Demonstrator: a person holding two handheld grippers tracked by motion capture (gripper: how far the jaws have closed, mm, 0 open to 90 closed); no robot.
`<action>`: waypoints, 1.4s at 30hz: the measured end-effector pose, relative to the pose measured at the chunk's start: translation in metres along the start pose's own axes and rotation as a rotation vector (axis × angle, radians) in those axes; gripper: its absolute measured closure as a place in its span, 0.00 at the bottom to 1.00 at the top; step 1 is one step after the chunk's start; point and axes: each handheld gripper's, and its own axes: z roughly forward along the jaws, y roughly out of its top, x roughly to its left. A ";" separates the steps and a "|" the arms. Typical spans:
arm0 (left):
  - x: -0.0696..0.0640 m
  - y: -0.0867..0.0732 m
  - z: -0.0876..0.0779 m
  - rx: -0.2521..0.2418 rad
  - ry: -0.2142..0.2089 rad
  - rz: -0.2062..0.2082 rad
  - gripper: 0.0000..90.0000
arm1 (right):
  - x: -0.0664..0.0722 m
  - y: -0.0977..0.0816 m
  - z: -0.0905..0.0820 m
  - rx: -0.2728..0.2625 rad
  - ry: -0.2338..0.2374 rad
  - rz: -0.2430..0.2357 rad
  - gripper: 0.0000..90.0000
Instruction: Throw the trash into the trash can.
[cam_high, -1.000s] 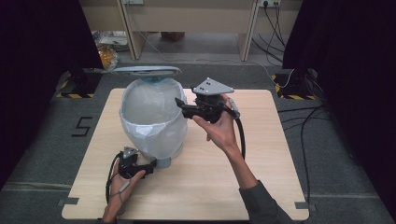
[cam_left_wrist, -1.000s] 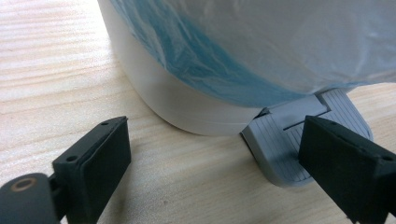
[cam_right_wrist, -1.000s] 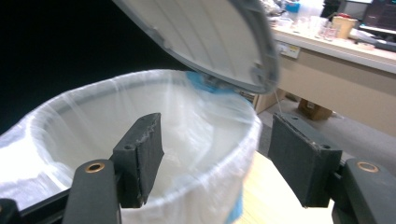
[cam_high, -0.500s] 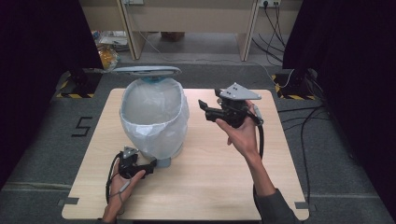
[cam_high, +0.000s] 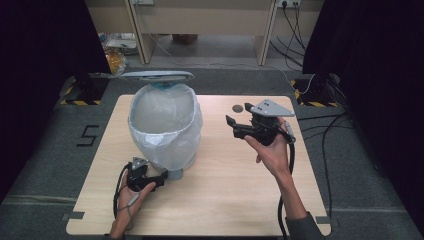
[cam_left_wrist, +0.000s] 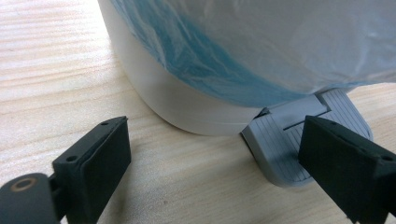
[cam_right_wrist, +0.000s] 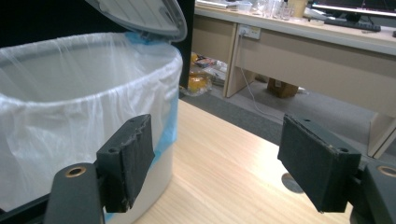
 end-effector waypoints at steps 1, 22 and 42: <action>0.000 0.000 0.000 0.000 0.000 0.000 0.09 | -0.002 -0.005 -0.002 0.006 -0.005 0.004 0.29; 0.000 0.000 0.000 0.000 0.000 0.000 0.09 | -0.008 -0.048 -0.017 0.031 -0.041 0.026 0.26; 0.000 0.000 0.000 0.003 0.001 0.003 0.09 | -0.004 -0.085 -0.025 0.040 -0.051 0.049 0.25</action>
